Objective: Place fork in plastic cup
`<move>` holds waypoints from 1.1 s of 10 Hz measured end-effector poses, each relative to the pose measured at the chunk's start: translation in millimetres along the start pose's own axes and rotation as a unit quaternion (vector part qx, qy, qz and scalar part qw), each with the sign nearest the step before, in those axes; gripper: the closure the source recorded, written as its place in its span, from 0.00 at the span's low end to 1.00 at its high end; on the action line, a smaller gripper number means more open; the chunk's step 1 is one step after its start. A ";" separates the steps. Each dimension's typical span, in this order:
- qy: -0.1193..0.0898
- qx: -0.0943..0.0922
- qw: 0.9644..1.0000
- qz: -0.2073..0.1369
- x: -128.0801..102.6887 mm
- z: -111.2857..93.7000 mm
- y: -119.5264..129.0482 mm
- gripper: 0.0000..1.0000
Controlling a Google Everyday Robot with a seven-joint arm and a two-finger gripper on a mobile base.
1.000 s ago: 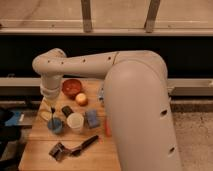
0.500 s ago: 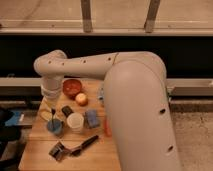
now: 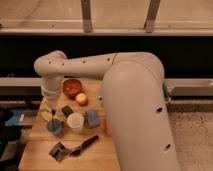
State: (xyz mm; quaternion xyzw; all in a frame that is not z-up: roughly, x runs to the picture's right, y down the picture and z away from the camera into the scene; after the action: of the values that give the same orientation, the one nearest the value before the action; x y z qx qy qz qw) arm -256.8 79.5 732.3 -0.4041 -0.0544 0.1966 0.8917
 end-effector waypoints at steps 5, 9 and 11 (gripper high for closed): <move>0.009 -0.018 1.000 0.008 0.9 16.9 2.7 1.00; 0.010 -0.036 0.999 0.015 3.7 30.6 0.6 0.65; 0.010 -0.040 0.999 0.019 6.3 33.1 -2.6 0.44</move>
State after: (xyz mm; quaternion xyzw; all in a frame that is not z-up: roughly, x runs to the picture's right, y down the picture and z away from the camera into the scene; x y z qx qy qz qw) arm -258.7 103.7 755.9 -0.4421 -0.0461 0.2072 0.8715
